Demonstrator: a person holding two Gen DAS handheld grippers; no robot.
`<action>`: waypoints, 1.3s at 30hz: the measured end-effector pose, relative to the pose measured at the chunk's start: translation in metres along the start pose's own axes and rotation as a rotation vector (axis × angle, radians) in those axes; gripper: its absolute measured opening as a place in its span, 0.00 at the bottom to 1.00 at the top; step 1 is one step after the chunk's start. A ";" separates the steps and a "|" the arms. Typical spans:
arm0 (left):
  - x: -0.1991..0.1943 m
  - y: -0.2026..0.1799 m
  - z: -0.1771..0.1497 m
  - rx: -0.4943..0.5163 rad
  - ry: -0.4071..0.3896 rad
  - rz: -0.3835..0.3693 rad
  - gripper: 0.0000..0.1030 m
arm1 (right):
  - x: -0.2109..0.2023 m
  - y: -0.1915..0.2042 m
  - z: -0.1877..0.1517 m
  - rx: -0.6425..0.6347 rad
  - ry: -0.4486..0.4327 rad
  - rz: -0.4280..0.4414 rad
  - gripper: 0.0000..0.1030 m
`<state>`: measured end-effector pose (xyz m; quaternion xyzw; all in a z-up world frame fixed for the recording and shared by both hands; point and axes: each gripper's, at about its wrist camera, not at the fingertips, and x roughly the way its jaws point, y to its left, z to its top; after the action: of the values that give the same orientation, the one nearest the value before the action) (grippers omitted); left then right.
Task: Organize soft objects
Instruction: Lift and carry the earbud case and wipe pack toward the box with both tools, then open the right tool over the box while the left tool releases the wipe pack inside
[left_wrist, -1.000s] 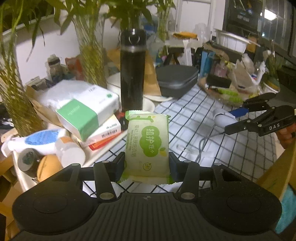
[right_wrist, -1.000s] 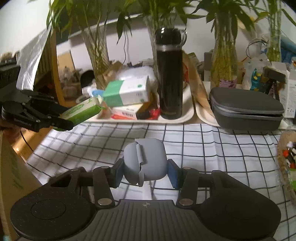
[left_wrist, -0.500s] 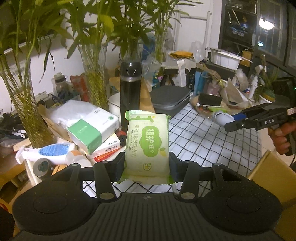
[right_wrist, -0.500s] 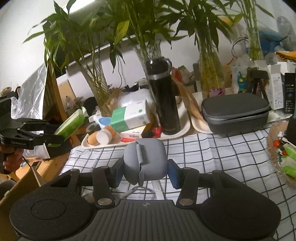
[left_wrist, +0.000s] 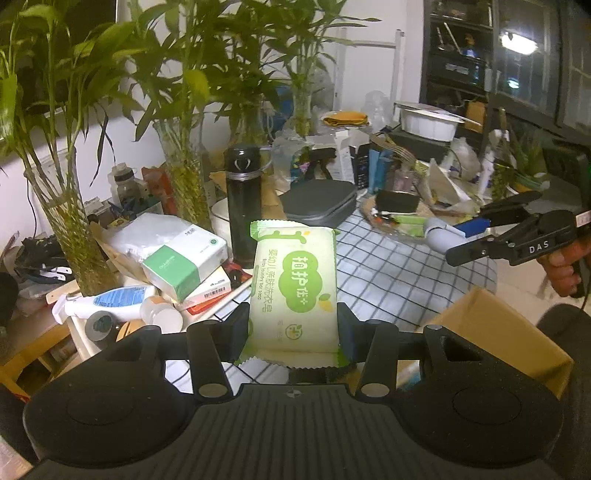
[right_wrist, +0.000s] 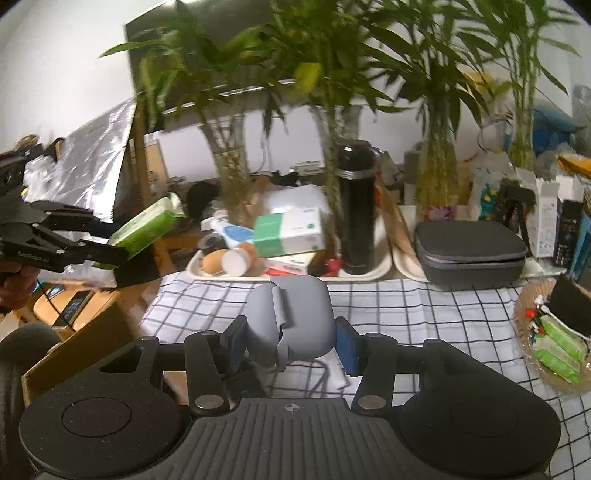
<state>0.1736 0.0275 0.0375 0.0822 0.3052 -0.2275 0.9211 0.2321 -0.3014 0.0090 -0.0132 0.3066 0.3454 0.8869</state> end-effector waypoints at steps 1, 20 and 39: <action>-0.005 -0.003 -0.002 0.002 -0.002 -0.001 0.46 | -0.004 0.005 -0.001 -0.011 0.000 0.002 0.51; -0.043 -0.063 -0.053 0.061 0.066 -0.110 0.46 | -0.076 0.068 -0.043 -0.052 -0.033 0.035 0.51; -0.069 -0.060 -0.065 -0.050 0.052 -0.080 0.72 | -0.083 0.090 -0.069 -0.037 0.010 0.066 0.52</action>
<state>0.0625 0.0186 0.0261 0.0527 0.3376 -0.2545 0.9047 0.0915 -0.2992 0.0164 -0.0213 0.3051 0.3801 0.8729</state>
